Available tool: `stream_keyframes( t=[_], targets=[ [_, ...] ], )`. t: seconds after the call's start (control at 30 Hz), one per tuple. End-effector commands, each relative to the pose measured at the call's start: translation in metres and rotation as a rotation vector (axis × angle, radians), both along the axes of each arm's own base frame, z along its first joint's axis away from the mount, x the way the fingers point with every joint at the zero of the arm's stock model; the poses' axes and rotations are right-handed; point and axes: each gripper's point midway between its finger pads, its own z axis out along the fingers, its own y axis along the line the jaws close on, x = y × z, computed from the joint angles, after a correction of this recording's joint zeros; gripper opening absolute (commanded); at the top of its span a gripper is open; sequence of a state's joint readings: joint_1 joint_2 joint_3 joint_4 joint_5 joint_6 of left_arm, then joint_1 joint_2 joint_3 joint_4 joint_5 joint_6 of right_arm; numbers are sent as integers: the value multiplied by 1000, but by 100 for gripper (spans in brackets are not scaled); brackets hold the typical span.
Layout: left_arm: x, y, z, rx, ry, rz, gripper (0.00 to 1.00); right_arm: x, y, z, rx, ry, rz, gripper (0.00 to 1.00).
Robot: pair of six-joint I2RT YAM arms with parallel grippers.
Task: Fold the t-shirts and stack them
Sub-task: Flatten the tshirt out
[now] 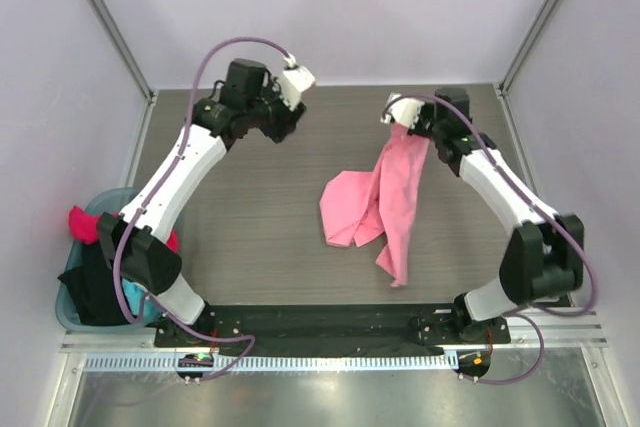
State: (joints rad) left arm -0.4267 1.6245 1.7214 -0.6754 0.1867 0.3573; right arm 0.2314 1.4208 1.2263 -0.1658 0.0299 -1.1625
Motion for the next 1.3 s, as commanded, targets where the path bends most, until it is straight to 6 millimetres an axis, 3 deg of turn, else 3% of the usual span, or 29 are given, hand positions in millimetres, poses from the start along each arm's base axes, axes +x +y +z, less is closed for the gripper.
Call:
stream_keyframes(
  t=[0.0, 0.07, 0.17, 0.27, 0.37, 0.6, 0.9, 1.0, 1.03, 1.13, 1.2, 1.23, 1.27],
  targets=[
    [-76, -39, -43, 85, 182, -329, 50, -5, -25, -64, -42, 164, -93, 1],
    [-110, -44, -79, 145, 317, -399, 57, -6, -28, -78, -50, 197, -112, 1],
    [-142, -51, -118, 164, 452, -440, 63, -8, -27, -79, 2, 207, -135, 1],
    [-157, -66, -148, 185, 525, -466, 66, -11, -25, -81, 24, 226, -138, 1],
    [-161, -82, -176, 205, 587, -467, 66, -14, -25, -86, 44, 244, -150, 1],
    [-163, -118, -207, 219, 682, -471, 67, -24, -28, -100, 47, 280, -159, 1],
    [-166, -141, -228, 229, 691, -449, 63, -36, -28, -119, 55, 325, -166, 1],
    [-167, -145, -234, 223, 705, -444, 43, -36, -29, -124, 57, 334, -171, 1],
    [-166, -146, -235, 226, 703, -442, 25, -36, -29, -125, 57, 335, -171, 1],
    [-160, -137, -227, 258, 683, -427, 2, -33, -30, -119, 65, 322, -183, 1],
    [-154, -124, -206, 268, 647, -410, 0, -28, -29, -103, 87, 285, -192, 1],
    [-140, -111, -197, 280, 605, -376, 0, -27, -29, -95, 122, 270, -211, 1],
    [-135, -99, -172, 270, 550, -366, 0, -26, -28, -85, 151, 252, -221, 1]
  ],
)
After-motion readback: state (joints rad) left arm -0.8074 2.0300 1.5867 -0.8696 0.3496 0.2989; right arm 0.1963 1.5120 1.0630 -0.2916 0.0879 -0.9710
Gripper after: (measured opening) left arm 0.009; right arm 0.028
